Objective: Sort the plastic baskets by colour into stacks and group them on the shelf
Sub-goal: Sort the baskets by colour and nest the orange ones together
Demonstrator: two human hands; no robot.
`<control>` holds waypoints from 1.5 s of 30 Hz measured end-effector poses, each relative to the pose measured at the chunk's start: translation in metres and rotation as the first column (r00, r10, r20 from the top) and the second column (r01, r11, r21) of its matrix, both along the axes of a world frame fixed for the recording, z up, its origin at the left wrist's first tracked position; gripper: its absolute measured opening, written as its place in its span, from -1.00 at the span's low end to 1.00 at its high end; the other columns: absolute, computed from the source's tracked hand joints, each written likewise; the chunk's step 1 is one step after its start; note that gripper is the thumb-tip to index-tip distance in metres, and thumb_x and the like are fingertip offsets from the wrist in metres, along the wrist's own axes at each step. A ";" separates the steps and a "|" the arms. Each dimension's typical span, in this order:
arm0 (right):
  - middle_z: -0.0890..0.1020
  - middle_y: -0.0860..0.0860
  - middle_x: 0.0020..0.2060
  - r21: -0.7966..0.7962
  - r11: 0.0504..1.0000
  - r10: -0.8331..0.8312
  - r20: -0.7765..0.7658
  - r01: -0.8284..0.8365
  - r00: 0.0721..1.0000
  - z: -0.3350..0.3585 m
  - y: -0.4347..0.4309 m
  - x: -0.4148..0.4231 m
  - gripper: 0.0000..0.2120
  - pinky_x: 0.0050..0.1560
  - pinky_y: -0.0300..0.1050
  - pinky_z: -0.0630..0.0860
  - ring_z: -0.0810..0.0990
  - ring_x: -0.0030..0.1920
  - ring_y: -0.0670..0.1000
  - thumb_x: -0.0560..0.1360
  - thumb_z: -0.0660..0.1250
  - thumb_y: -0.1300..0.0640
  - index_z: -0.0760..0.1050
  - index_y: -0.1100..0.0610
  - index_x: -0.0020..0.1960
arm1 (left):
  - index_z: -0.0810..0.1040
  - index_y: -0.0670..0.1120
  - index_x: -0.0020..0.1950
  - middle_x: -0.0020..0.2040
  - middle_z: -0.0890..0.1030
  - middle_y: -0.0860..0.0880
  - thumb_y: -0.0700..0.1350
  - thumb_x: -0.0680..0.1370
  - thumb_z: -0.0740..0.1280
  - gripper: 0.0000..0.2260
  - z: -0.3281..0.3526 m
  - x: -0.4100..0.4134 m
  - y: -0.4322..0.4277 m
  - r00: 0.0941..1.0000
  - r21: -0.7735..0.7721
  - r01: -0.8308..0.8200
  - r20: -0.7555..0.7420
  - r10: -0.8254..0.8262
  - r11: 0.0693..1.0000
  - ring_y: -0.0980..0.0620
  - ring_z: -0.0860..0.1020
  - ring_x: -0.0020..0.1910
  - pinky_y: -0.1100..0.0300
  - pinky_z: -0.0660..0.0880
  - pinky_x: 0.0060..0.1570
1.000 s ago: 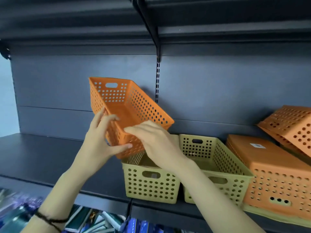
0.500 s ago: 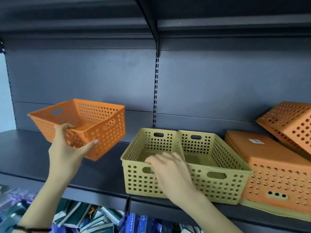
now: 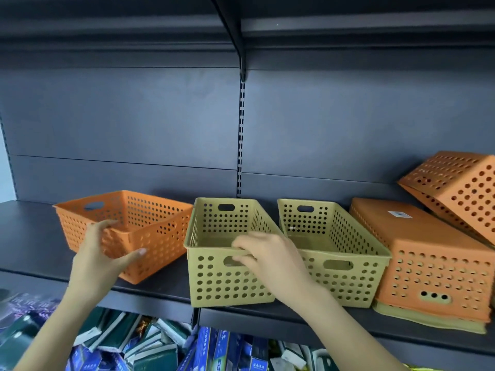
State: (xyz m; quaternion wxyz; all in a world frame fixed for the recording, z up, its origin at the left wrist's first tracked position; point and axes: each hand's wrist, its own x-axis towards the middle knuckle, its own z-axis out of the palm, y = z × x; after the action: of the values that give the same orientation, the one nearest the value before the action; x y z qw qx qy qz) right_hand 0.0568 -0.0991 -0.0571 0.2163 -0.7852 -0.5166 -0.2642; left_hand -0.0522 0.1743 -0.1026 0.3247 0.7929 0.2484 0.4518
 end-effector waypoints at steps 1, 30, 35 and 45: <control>0.69 0.00 -0.15 -0.023 1.000 -0.010 -0.026 0.010 1.000 -0.002 -0.003 0.000 -0.84 -0.03 -0.02 0.61 0.66 -0.14 0.00 0.49 0.40 0.05 0.64 0.10 0.01 | 0.38 -0.06 0.34 0.24 0.49 -0.13 -0.14 0.31 0.59 -0.33 -0.002 0.000 0.000 0.999 0.009 0.011 -0.031 -0.010 1.000 -0.12 0.45 0.06 -0.02 0.36 -0.02; -0.10 -0.16 0.57 0.534 0.842 0.281 -0.310 -0.078 0.908 0.009 -0.032 0.000 -0.57 0.41 -0.48 -0.10 -0.16 0.53 -0.27 0.59 0.09 -0.17 0.00 -0.48 0.35 | 0.45 0.15 -0.11 -0.25 0.54 -0.08 0.08 0.45 0.37 -0.89 0.051 0.013 -0.142 0.741 0.061 0.532 0.449 -0.499 0.845 0.03 0.47 -0.25 0.16 0.44 -0.26; -0.05 -0.16 0.56 0.638 0.769 0.277 -0.258 -0.052 0.926 0.038 -0.060 0.006 -0.65 0.37 -0.55 -0.07 -0.13 0.53 -0.30 0.64 0.04 -0.04 0.12 -0.44 0.31 | 0.51 0.08 0.03 -0.20 0.57 0.12 -0.20 0.54 0.38 -0.82 0.086 0.041 -0.168 0.631 0.145 0.613 0.502 -0.591 0.777 0.17 0.50 -0.22 0.35 0.45 -0.19; 0.13 -0.64 0.21 0.600 0.781 0.036 -0.321 0.173 0.946 0.038 -0.140 0.043 -0.75 0.20 -0.68 -0.05 0.01 0.50 -0.32 0.66 -0.03 -0.01 0.30 -0.29 0.22 | 0.53 -0.01 0.30 0.07 0.70 -0.04 -0.24 0.52 0.37 -0.64 0.076 0.103 -0.236 0.572 -0.104 0.784 0.505 -0.646 0.613 0.08 0.66 0.07 0.23 0.56 0.06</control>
State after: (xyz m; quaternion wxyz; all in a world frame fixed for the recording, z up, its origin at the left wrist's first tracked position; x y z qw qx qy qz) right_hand 0.0993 -0.2390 -0.0192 0.5318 -0.7205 -0.3303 -0.2984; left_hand 0.0509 -0.0619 -0.0270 0.6486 0.6446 -0.1056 0.3908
